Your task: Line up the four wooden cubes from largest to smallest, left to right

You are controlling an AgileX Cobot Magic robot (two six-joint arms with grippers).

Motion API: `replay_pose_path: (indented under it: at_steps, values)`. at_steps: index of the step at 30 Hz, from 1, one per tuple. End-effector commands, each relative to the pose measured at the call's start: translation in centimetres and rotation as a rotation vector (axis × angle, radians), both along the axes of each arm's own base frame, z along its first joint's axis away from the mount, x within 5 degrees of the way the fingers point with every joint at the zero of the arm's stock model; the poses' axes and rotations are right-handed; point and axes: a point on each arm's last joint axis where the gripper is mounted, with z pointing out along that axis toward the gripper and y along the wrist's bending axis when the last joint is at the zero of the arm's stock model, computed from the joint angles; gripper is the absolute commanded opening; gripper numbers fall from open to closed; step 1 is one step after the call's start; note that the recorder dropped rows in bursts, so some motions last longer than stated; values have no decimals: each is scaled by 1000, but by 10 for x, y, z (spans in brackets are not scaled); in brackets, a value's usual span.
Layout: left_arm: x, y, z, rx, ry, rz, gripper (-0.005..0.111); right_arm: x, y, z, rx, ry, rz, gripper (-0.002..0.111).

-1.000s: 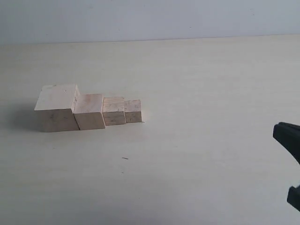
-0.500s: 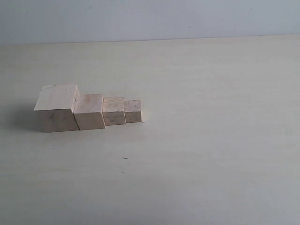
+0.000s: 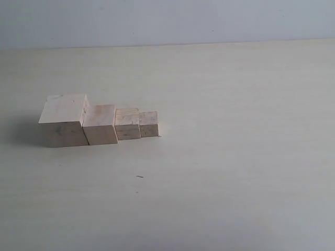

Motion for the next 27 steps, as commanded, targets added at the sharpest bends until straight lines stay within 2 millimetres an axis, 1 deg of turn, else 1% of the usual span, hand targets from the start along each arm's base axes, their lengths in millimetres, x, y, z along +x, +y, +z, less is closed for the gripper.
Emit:
replay_pose_path:
  at_steps: [1,27]
  values:
    - [0,0,0,-9,-7,1,3,0,0,-2,-3,2,0,0]
    - [0,0,0,-9,-7,1,3,0,0,-1,1,-7,1,0]
